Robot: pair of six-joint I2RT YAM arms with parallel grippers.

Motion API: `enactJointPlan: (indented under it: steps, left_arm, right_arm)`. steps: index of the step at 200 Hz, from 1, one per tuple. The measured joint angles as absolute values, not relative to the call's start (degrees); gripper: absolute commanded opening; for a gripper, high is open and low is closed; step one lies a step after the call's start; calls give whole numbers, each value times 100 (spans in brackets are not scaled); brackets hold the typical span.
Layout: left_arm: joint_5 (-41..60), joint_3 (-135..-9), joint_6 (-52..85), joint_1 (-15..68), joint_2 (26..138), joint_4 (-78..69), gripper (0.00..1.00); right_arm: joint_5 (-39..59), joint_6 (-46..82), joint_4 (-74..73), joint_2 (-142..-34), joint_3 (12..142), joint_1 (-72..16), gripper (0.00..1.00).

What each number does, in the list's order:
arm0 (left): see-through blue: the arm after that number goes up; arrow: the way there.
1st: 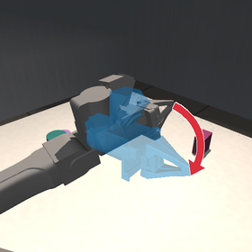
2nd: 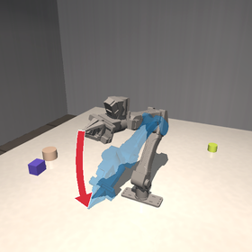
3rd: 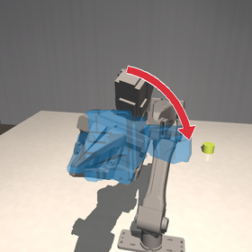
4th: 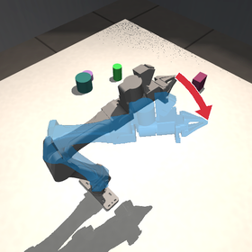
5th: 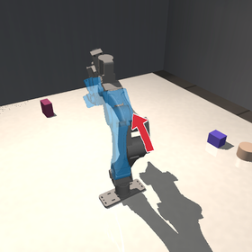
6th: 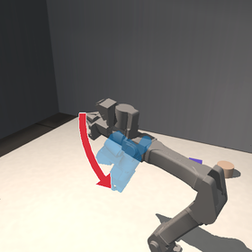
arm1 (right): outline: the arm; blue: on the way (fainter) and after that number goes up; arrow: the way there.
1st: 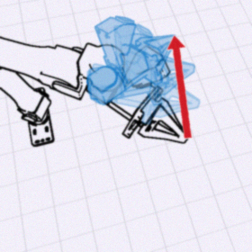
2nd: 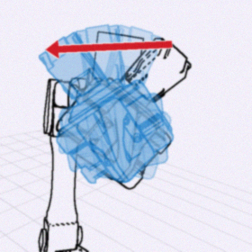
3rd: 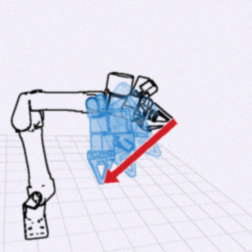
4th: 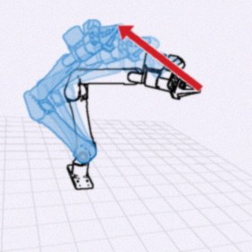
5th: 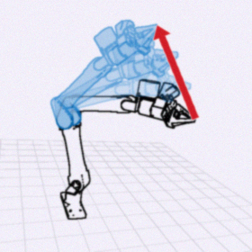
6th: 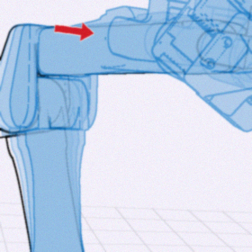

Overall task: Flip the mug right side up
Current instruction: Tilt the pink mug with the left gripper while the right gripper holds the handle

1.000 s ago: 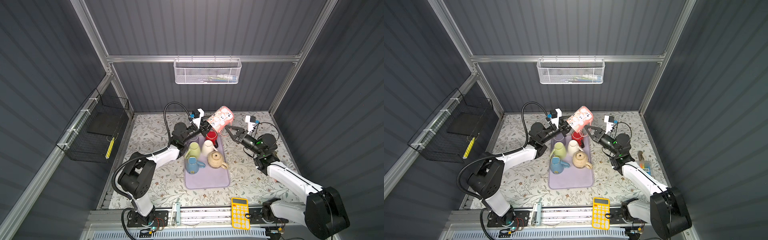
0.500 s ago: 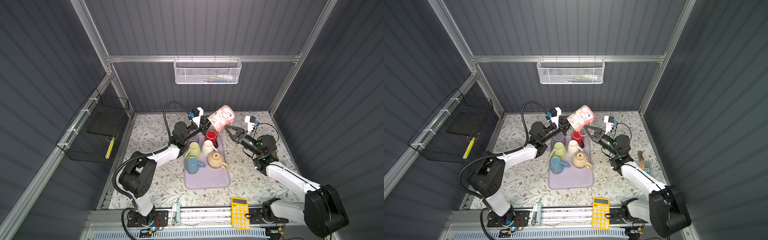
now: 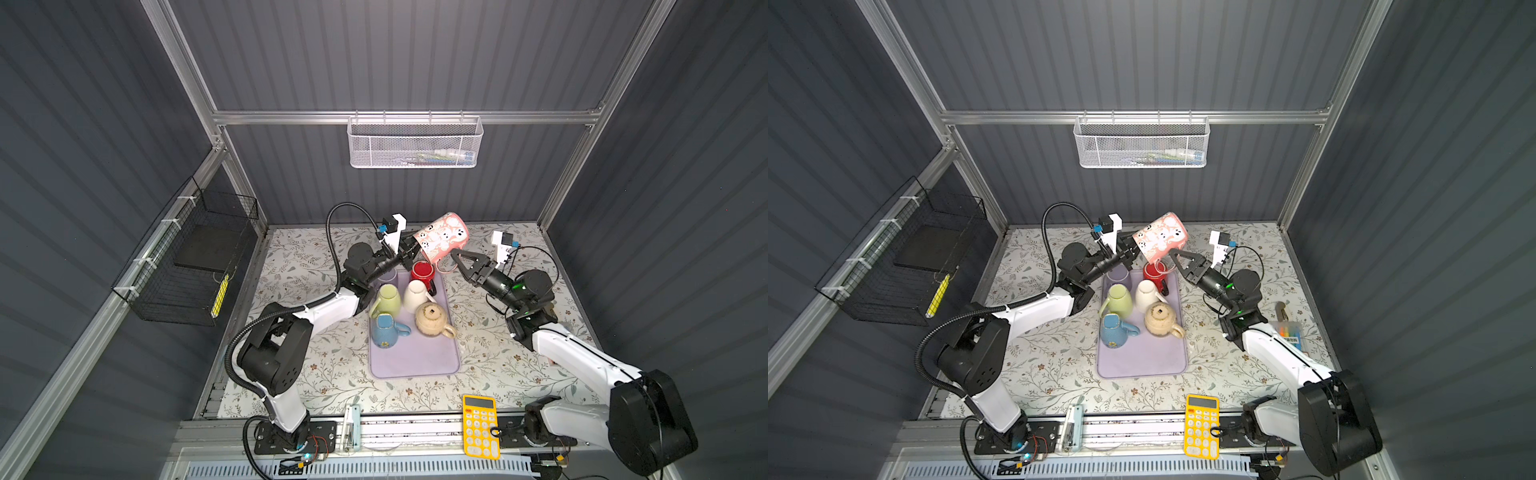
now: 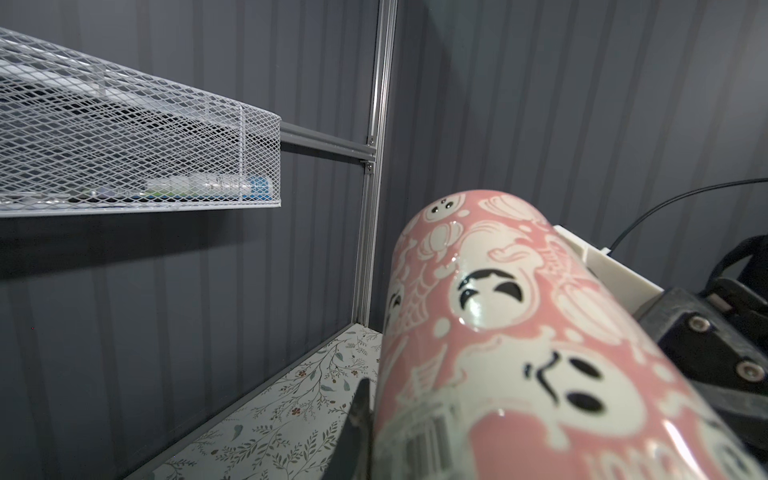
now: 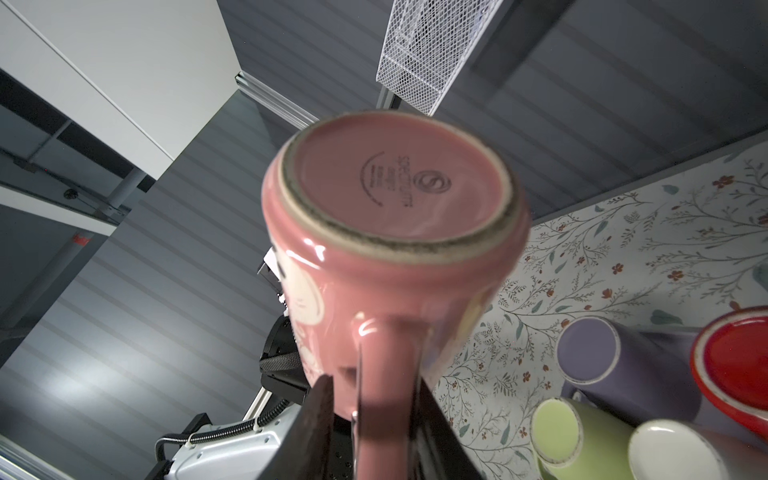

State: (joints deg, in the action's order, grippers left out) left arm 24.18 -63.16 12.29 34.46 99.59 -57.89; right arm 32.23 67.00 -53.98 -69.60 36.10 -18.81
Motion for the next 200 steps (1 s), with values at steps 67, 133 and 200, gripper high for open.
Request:
enactJointPlan:
  steps: [67,133,200]
  left_arm:
    - [2388,-6287,947,3446,9695,-5260,0]
    - [2357,-6206,701,3446,9395,-4685,0]
    - [1925,-6139,397,3446,9083,-3857,0]
  right_arm:
    - [2895,6652,-5393,-6882,3505,-1881,40]
    - [2679,6475,-5330,-6698,3317,-1879,42]
    - [2536,6381,-5358,-6698,3221,-1861,46]
